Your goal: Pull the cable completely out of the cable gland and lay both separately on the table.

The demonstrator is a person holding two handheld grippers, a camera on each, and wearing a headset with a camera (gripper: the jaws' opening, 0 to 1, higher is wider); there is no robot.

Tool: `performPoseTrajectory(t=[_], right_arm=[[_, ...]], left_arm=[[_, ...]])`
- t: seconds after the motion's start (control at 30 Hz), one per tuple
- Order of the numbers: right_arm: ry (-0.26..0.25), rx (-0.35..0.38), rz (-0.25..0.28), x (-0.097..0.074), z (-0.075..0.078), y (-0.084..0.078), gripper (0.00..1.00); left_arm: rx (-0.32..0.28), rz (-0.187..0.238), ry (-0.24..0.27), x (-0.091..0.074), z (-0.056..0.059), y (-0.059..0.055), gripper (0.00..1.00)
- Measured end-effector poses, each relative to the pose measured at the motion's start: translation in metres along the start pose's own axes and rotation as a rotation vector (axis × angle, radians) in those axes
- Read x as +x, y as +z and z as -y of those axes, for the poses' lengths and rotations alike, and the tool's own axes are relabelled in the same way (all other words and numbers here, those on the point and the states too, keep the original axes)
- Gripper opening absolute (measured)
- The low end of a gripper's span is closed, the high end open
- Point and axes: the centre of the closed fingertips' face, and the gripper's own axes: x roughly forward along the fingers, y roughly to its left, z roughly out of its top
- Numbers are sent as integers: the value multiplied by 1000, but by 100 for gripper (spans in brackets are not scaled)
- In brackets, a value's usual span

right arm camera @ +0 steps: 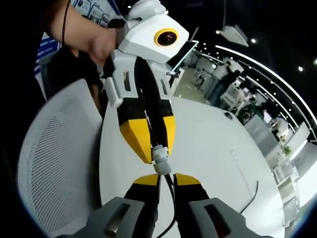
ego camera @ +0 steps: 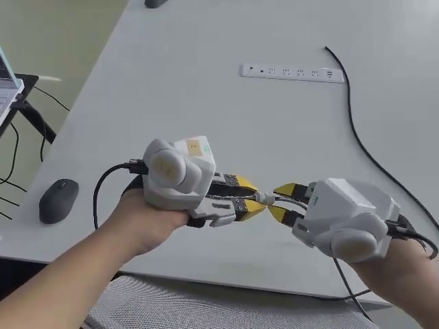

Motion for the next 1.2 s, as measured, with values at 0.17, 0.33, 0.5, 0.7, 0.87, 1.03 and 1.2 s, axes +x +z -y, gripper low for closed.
performPoseTrajectory(t=[0.17,0.33,0.5,0.7,0.87,1.03,1.2], right_arm=[[7,0,-2,1,-1,-3,1],[1,12,1,1,1,-5,0],[-1,46,2,2,4,-9,0],[-2,90,-5,2,7,-17,0],[-4,136,-21,1,11,-28,0],[1,182,-48,0,11,-41,0],[-11,255,-61,-3,13,-53,0]], left_arm=[[-2,-3,-5,1,1,-1,15],[-5,2,-3,3,0,-1,15],[-8,4,-1,4,-1,1,15],[-10,8,2,7,-2,3,15],[-11,15,4,8,-3,6,15],[-12,18,14,8,-5,8,15],[-14,20,17,8,-6,9,15]])
